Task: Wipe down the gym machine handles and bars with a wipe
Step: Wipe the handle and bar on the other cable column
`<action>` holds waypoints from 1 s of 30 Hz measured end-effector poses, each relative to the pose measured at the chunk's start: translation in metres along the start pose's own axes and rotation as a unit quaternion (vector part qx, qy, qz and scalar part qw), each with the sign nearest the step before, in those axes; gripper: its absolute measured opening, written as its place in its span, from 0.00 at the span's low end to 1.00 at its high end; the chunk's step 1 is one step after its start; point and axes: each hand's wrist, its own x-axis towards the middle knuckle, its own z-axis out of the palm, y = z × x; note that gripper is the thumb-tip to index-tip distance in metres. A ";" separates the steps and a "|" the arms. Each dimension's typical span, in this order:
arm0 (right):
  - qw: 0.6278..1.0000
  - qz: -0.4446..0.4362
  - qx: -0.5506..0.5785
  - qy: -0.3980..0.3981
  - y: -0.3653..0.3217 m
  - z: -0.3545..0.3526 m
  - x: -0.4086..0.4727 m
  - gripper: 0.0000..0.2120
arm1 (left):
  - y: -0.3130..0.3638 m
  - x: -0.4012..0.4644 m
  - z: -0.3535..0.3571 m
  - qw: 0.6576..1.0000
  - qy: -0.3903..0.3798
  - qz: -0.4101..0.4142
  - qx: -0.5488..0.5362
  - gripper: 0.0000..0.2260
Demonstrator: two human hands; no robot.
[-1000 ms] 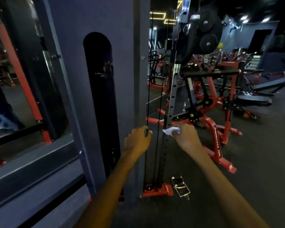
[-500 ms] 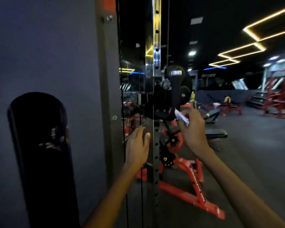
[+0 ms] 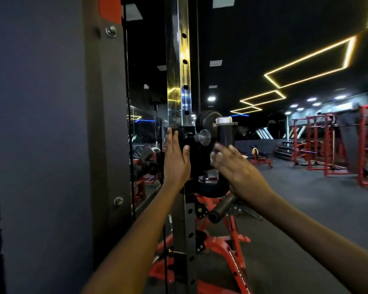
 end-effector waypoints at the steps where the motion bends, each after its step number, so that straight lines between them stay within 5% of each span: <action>1: 1.000 -0.018 -0.003 -0.010 -0.008 -0.001 -0.010 0.17 | -0.007 0.003 0.004 1.000 -0.012 0.001 -0.008 0.34; 7: 0.999 0.023 -0.039 0.010 0.007 -0.033 0.040 0.21 | -0.023 0.006 0.025 0.999 -0.031 0.022 -0.010 0.30; 16: 0.986 -0.011 -0.105 -0.130 -0.041 -0.008 -0.012 0.20 | -0.039 0.004 0.028 0.992 -0.047 0.115 -0.012 0.29; 20: 0.991 0.046 -0.114 -0.060 -0.024 -0.033 0.038 0.21 | -0.042 0.005 0.029 0.991 -0.049 0.122 -0.009 0.29; 23: 0.978 0.081 -0.169 -0.088 0.015 -0.049 0.069 0.23 | -0.042 0.004 0.030 0.991 -0.040 0.124 -0.005 0.28; 26: 0.971 0.066 -0.162 -0.162 0.012 -0.033 0.032 0.29 | -0.044 0.004 0.032 0.991 -0.034 0.132 -0.002 0.28; 30: 0.984 0.010 -0.081 -0.157 -0.037 -0.013 -0.036 0.31 | -0.044 0.003 0.035 0.991 -0.020 0.132 -0.013 0.28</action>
